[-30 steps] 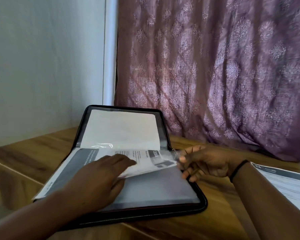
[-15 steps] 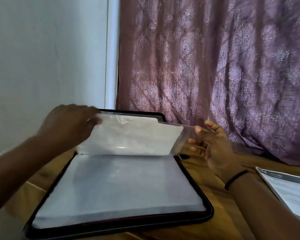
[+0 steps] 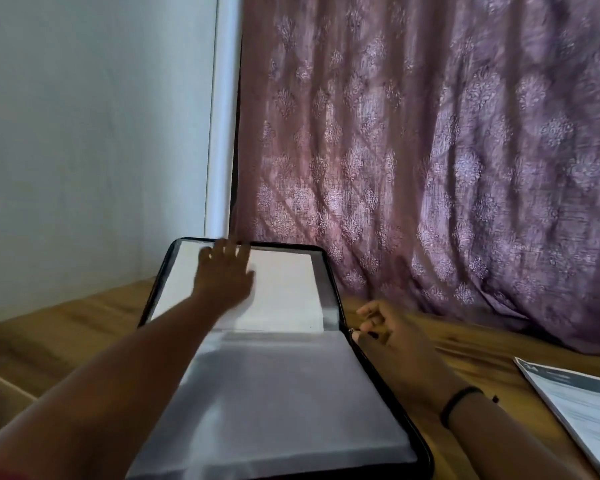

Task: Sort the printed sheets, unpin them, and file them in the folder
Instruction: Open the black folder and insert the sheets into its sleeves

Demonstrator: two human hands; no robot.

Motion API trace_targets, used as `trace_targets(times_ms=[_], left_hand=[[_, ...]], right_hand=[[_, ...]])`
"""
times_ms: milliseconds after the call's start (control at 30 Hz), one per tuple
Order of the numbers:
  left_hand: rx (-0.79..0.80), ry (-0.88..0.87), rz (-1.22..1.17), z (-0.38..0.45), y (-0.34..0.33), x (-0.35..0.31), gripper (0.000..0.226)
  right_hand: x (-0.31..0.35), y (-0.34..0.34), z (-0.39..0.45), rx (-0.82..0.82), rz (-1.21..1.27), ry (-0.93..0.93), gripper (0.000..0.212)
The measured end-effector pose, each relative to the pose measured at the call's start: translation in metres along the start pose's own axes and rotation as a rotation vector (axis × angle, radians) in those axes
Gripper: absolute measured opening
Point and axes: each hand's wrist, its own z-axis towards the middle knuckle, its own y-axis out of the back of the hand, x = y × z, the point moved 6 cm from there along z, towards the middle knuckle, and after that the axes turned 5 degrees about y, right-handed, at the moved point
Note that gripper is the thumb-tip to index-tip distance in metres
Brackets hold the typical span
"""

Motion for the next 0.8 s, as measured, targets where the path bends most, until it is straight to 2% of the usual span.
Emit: trace_targets(times_ms=[67,133,233,300,367,533,600,733,800], left_hand=[[0.162,-0.064,-0.06,-0.016,-0.018,-0.024,0.062],[0.304,-0.053,-0.142,-0.027,-0.035,-0.039,0.061],[0.488,-0.003,-0.186,-0.036,-0.047,-0.045,0.067],[0.562,0.014,-0.119,-0.041,-0.048,-0.048,0.072],[0.554,0.006,-0.071,-0.044,-0.039,-0.057,0.071],[0.414,-0.215,-0.157,-0.057,0.013,-0.123,0.064],[0.443,-0.288,-0.252,-0.066,0.034,-0.156,0.061],[0.564,-0.377,-0.475,-0.082,0.065,-0.212,0.053],[0.629,-0.396,-0.654,-0.09,0.075,-0.236,0.043]], right_hand=[[-0.011,-0.008,-0.001,0.125,0.014,-0.068,0.012],[-0.021,-0.013,-0.002,0.238,-0.038,-0.108,0.003],[-0.033,-0.012,-0.003,0.317,-0.082,-0.165,0.01],[-0.037,-0.007,-0.004,0.299,-0.054,-0.196,0.011],[-0.042,0.001,-0.004,0.269,-0.077,-0.208,0.011],[-0.074,0.045,-0.004,0.162,-0.451,-0.296,0.014],[-0.094,0.072,-0.016,0.109,-0.539,-0.439,0.012],[-0.127,0.13,-0.082,-0.049,-0.599,-0.837,0.049],[-0.13,0.153,-0.118,-0.07,-0.619,-0.966,0.063]])
